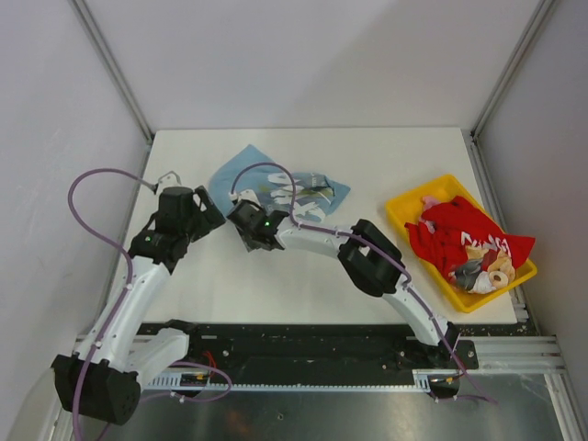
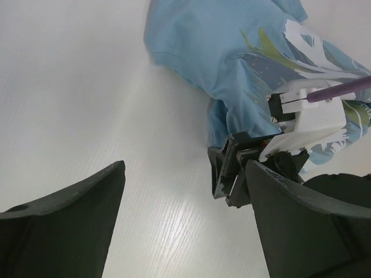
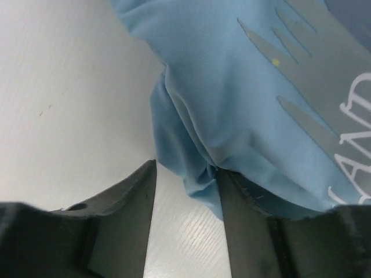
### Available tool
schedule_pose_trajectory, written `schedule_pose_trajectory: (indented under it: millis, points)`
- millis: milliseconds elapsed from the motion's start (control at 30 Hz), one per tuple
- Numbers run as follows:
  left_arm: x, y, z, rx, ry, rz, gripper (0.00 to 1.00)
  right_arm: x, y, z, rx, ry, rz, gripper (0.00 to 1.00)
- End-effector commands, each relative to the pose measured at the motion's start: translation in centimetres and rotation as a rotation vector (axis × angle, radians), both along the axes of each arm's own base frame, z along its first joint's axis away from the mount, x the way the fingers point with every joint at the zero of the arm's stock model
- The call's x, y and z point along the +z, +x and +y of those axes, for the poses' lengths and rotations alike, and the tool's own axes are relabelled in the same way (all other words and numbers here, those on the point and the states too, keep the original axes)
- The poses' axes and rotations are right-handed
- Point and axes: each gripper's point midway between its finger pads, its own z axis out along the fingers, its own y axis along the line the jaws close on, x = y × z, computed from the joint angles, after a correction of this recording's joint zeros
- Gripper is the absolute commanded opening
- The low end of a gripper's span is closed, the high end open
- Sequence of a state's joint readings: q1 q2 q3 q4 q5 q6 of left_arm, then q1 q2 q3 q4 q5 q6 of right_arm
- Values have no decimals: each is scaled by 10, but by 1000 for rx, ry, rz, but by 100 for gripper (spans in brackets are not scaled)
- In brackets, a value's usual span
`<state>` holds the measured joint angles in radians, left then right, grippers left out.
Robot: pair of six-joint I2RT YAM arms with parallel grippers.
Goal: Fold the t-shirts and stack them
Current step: Flatten out the tshirt
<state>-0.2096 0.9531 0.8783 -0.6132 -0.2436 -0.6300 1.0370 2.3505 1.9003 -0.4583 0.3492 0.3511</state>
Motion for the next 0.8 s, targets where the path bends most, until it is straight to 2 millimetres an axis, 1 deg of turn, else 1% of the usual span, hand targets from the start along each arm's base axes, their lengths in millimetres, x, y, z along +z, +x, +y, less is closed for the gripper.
schedule_pose_trajectory:
  millis: [0,67,100,167,200,233,367,467,533,633,700,767]
  points:
    - [5,2,1,20,-28,-34,89,13,23,2,-23,18,-40,45]
    - [3,1,1,16,-30,-28,89,23,31,-4,-45,19,-52,32]
    - [1,1,0,12,-32,-23,89,32,36,-8,-60,26,-60,25]
    - [-4,0,-3,-2,-39,-7,88,61,48,-17,-89,60,-81,10]
    - [-7,0,-6,-14,-48,1,88,78,54,-22,-104,81,-93,5]
    - [-10,0,-10,-30,-57,12,87,98,60,-28,-118,106,-110,3]
    - [-22,1,-28,-110,-108,41,83,184,77,-50,-156,205,-188,0]
    - [-24,3,-46,-179,-137,31,80,247,82,-63,-166,276,-257,0]
    - [-25,2,-59,-221,-143,32,77,284,84,-71,-172,320,-300,0]
    - [-30,1,-79,-270,-153,40,74,332,86,-82,-187,388,-359,0]
    - [-33,1,-91,-297,-165,44,72,356,88,-89,-199,427,-394,0]
    - [-35,2,-101,-318,-180,40,72,375,88,-95,-209,460,-424,0]
